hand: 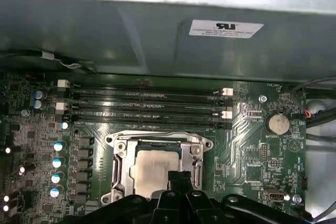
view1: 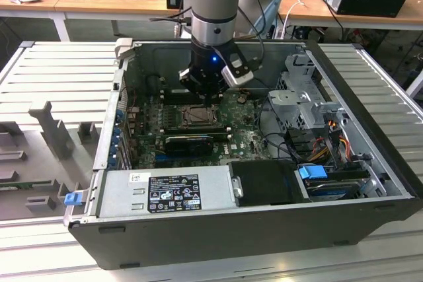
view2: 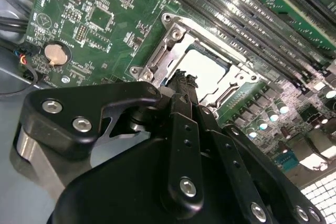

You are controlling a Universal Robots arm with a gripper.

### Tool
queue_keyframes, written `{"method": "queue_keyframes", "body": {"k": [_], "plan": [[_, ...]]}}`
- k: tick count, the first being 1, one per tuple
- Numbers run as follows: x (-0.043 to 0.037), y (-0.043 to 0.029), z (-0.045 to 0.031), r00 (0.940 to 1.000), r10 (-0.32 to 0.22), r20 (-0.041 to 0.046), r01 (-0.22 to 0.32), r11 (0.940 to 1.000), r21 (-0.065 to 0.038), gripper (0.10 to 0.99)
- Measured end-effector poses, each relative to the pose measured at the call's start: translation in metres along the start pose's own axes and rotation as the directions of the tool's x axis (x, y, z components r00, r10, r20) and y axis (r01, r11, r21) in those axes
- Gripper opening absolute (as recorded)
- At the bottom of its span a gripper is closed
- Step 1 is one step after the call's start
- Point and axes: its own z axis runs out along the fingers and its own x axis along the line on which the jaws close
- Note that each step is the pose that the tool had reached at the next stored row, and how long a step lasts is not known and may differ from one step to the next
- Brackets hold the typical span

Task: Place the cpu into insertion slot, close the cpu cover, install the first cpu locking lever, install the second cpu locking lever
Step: 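Install the second cpu locking lever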

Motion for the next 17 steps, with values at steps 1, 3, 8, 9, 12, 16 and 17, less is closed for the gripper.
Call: {"method": "queue_keyframes", "body": {"k": [1, 3, 8, 9, 12, 16, 17], "plan": [[0.0002, -0.0045, -0.0001, 1.0, 0.0, 0.0, 0.0, 1.0, 0.0, 0.106], [0.0007, -0.0172, -0.001, 1.0, 0.001, 0.0, -0.001, 1.0, 0.0, 0.106], [0.0007, -0.0203, -0.0084, 1.0, 0.003, 0.0003, -0.003, 1.0, 0.0, 0.106], [0.0007, -0.021, -0.0087, 1.0, 0.003, 0.0003, -0.003, 1.0, 0.0, 0.106], [0.001, -0.0279, -0.0093, 1.0, 0.004, 0.0003, -0.004, 1.0, 0.0, 0.106], [0.0015, -0.0411, -0.01, 1.0, 0.005, 0.0003, -0.005, 1.0, 0.0, 0.106], [0.0017, -0.0458, -0.0102, 1.0, 0.005, 0.0003, -0.005, 1.0, 0.0, 0.106]]}}
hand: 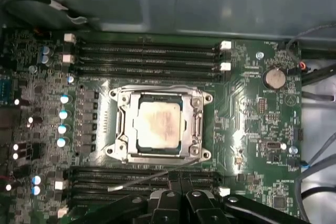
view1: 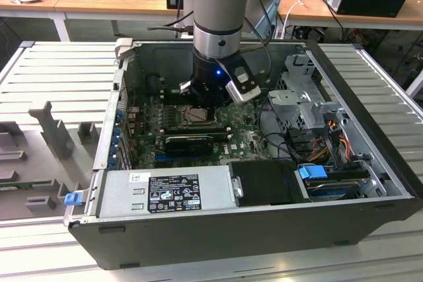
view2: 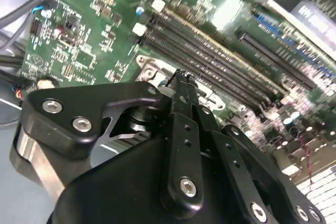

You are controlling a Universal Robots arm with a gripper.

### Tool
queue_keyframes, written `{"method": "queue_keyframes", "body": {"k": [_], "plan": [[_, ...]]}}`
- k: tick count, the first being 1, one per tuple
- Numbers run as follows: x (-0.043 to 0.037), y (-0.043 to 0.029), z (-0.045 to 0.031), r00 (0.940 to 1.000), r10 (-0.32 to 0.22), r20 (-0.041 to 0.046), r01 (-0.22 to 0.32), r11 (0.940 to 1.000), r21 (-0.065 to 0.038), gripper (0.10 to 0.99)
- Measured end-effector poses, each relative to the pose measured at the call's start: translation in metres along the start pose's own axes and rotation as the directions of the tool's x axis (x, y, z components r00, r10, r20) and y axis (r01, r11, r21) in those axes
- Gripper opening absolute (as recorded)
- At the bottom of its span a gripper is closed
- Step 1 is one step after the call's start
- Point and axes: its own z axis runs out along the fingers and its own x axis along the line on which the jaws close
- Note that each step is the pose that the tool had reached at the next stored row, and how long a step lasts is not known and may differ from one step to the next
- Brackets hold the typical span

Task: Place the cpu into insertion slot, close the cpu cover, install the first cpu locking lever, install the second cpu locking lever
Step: 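Install the second cpu locking lever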

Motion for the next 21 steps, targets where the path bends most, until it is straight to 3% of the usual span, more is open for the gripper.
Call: {"method": "queue_keyframes", "body": {"k": [14, 16, 18, 21], "plan": [[0.0014, -0.0376, 0.0004, 1.0, 0.001, 0.0, -0.001, 1.0, 0.0, 0.106], [0.0015, -0.0412, 0.0001, 1.0, 0.001, 0.0, -0.001, 1.0, -0.008, 0.106], [0.0013, -0.0421, 0.0, 1.0, 0.002, -0.0016, -0.002, 0.9996, -0.028, 0.106], [0.0012, -0.0427, 0.0, 1.0, 0.003, -0.0027, -0.003, 0.9995, -0.032, 0.106]]}}
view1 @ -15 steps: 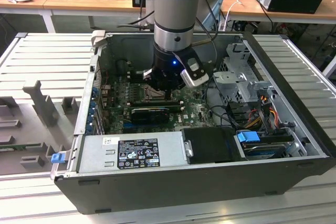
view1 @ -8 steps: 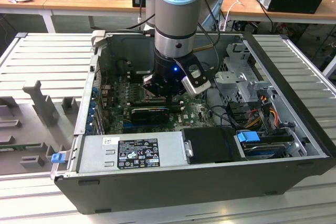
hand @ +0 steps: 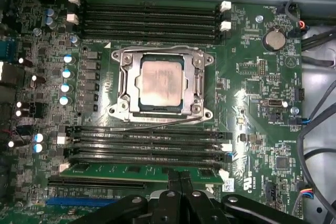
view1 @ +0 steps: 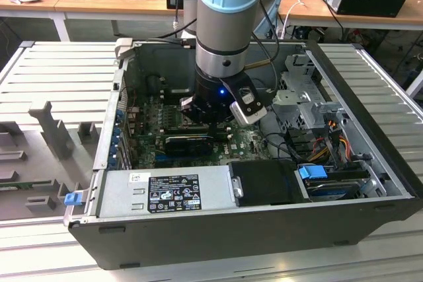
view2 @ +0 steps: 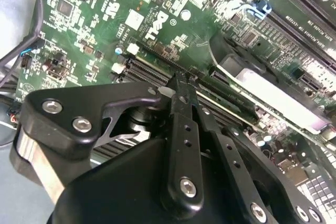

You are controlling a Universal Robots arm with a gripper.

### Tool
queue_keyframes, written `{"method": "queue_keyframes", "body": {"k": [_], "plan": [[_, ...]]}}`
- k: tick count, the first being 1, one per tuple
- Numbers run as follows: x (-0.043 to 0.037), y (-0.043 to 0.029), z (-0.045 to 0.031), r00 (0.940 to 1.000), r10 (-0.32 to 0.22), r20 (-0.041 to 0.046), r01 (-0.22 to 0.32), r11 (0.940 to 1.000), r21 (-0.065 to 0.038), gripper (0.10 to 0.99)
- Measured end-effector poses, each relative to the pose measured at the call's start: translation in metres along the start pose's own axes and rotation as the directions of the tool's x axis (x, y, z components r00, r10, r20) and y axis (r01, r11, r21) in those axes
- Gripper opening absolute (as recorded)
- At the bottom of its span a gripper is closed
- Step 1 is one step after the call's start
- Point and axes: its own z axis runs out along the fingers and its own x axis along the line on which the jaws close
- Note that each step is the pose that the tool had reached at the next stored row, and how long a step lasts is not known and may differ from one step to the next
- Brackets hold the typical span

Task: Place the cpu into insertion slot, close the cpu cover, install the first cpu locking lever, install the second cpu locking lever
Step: 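Install the second cpu locking lever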

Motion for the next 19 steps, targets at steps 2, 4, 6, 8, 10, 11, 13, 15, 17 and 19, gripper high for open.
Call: {"method": "queue_keyframes", "body": {"k": [2, 4, 6, 8, 10, 11, 13, 15, 17, 19], "plan": [[0.0003, 0.0004, 0.0, 1.0, 0.0, 0.0001, 0.0, 0.9998, -0.02, 0.106], [0.0004, 0.0022, 0.0002, 1.0, 0.001, 0.0003, -0.001, 0.999, -0.045, 0.106], [0.0002, 0.0066, 0.0012, 1.0, 0.001, 0.0004, -0.001, 0.9982, -0.06, 0.106], [0.0006, 0.0114, 0.0023, 1.0, 0.001, 0.0003, -0.001, 0.9978, -0.066, 0.106], [0.0048, 0.0136, 0.0027, 1.0, 0.001, 0.001, -0.001, 0.9963, -0.086, 0.106], [0.0065, 0.0138, 0.0027, 1.0, 0.001, 0.0015, -0.001, 0.9949, -0.101, 0.106], [0.009, 0.0139, 0.0027, 1.0, 0.002, 0.0024, -0.002, 0.9919, -0.127, 0.106], [0.0154, 0.014, 0.0036, 1.0, 0.002, 0.0024, -0.001, 0.9916, -0.129, 0.106], [0.0235, 0.0142, 0.0045, 1.0, 0.002, 0.0024, -0.002, 0.9916, -0.129, 0.106], [0.0304, 0.014, 0.0083, 1.0, 0.002, 0.0024, -0.002, 0.9915, -0.13, 0.106]]}}
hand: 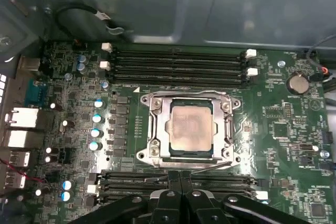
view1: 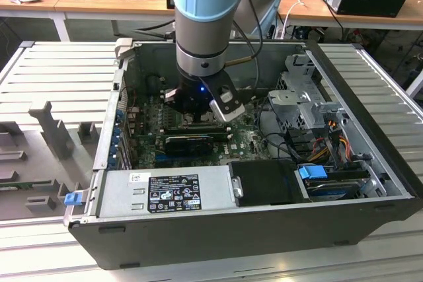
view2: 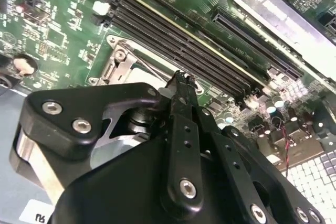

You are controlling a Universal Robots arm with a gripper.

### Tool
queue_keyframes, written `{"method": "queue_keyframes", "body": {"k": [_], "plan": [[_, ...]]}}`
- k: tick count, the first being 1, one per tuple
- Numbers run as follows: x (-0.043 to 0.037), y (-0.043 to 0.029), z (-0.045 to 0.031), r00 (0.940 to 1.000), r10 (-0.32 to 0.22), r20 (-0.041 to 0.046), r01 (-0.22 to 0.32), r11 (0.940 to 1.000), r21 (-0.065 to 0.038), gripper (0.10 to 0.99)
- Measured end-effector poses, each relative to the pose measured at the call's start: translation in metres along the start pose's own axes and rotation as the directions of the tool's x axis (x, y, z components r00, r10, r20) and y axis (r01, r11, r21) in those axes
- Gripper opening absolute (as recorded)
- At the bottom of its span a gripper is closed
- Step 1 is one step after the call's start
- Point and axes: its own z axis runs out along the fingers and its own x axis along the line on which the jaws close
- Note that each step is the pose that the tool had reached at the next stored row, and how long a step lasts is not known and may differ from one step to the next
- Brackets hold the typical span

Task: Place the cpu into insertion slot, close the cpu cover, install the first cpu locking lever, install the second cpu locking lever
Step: 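Install the second cpu locking lever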

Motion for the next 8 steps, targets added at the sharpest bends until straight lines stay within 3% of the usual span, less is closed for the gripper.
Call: {"method": "queue_keyframes", "body": {"k": [2, 7, 8], "plan": [[0.0001, -0.0013, 0.0059, 1.0, 0.0, -0.0002, 0.0, 1.0, 0.0, 0.106], [0.0002, -0.0015, 0.0066, 1.0, 0.0, -0.0001, 0.0, 1.0, 0.0, 0.106], [0.0013, -0.0019, 0.0066, 1.0, 0.0, 0.0001, 0.0, 1.0, -0.004, 0.106]]}}
